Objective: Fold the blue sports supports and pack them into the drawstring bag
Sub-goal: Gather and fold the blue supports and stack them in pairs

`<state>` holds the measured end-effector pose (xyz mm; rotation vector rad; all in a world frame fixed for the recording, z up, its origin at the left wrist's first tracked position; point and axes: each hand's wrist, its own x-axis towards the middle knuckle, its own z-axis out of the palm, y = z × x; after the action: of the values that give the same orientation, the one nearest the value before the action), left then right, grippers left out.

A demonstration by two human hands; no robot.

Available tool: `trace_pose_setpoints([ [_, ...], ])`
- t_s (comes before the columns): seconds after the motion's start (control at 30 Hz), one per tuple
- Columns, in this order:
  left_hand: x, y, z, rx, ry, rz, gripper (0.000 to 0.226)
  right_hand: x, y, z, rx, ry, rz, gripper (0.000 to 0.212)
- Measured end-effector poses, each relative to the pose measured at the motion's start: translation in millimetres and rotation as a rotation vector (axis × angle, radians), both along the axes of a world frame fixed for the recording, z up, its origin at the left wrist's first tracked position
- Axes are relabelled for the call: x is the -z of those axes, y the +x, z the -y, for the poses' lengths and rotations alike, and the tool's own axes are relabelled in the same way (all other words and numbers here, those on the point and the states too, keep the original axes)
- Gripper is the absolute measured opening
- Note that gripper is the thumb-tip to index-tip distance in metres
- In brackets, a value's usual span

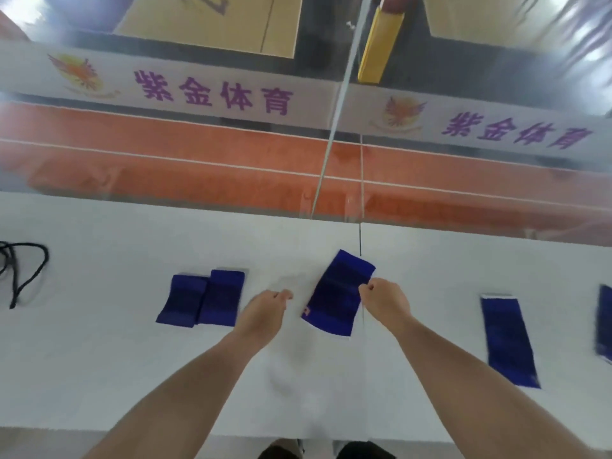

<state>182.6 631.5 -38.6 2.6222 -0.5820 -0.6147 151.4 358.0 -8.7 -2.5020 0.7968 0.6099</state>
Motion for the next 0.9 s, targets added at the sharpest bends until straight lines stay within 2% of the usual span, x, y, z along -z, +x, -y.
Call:
trace_pose_setpoints([
  [0.13,10,-14,54,0.072,0.044,0.032,0.034,2,-50,61,0.080,-0.035,0.020,0.025],
  [0.3,22,-47,115,0.254,0.227,-0.026,0.046,21,-114,121,0.192,-0.025,0.041,0.019],
  [0.4,28,-71,144,0.186,0.322,-0.013,0.045,30,-150,160,0.239,-0.063,0.074,0.019],
  [0.53,35,-99,168,-0.009,0.342,0.026,0.046,38,-187,212,0.289,-0.197,0.089,0.018],
  [0.6,37,-108,176,-0.072,0.364,0.039,0.047,42,-199,234,0.370,-0.215,0.053,0.028],
  [0.77,37,-123,192,-0.157,0.424,0.005,0.053,52,-214,264,0.519,-0.102,-0.165,0.070],
  [0.9,33,-131,197,-0.165,0.449,0.015,0.058,54,-212,269,0.433,-0.108,-0.171,0.078],
])
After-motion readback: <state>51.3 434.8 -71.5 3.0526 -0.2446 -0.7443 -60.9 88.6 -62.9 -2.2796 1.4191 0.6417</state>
